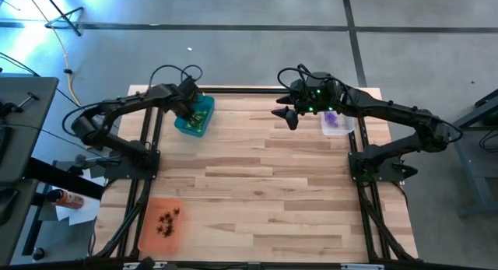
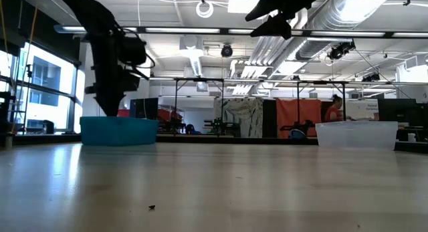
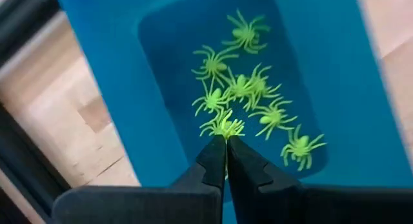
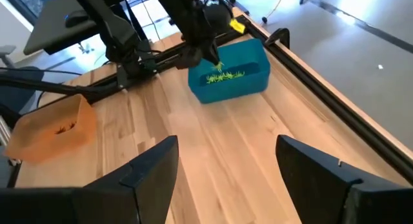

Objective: Sort Halloween decoration
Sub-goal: Put the green spider toy into the blue bin, then return to Home Position

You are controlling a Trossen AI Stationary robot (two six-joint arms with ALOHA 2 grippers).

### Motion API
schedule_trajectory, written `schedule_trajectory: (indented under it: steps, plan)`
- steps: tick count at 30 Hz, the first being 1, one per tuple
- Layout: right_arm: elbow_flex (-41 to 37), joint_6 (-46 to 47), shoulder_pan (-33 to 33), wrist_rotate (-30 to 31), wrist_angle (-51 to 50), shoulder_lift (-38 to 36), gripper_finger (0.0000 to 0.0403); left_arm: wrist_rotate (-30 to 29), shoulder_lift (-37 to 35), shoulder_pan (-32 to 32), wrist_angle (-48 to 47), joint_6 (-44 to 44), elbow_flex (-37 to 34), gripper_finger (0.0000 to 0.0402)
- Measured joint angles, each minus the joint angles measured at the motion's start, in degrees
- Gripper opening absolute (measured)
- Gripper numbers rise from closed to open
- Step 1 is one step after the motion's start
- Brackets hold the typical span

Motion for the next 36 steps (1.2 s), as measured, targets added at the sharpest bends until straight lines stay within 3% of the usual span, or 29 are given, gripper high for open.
schedule_trajectory:
  steps: [6,12,24,27,31,36]
  plan:
    - [0.0,0.25,0.02,0.0,-0.02,0.0,0.0256,-0.04,5.38,-0.01,0.14,4.05,0.0,0.0]
    - [0.0,0.25,0.02,-0.02,-0.02,0.0,0.0256,-0.03,6.35,-0.06,0.15,6.38,0.04,0.0013]
    - [0.0,2.3,0.02,-0.93,-0.02,0.02,0.0256,1.57,0.25,-0.08,-4.78,5.81,8.18,0.0142]
    - [0.0,1.06,0.02,-1.01,-0.17,-0.17,0.0256,6.26,-3.4,-0.08,-5.38,3.58,11.42,0.0158]
    - [0.0,-2.62,0.02,-1.01,-1.79,-2.28,0.0252,17.63,-11.55,-1.98,2.74,-1.1,10.77,0.0152]
    - [0.0,-5.82,0.02,-1.01,-7.08,-7.27,0.0209,19.14,-24.41,-13.72,25.29,-5.52,2.41,0.0074]
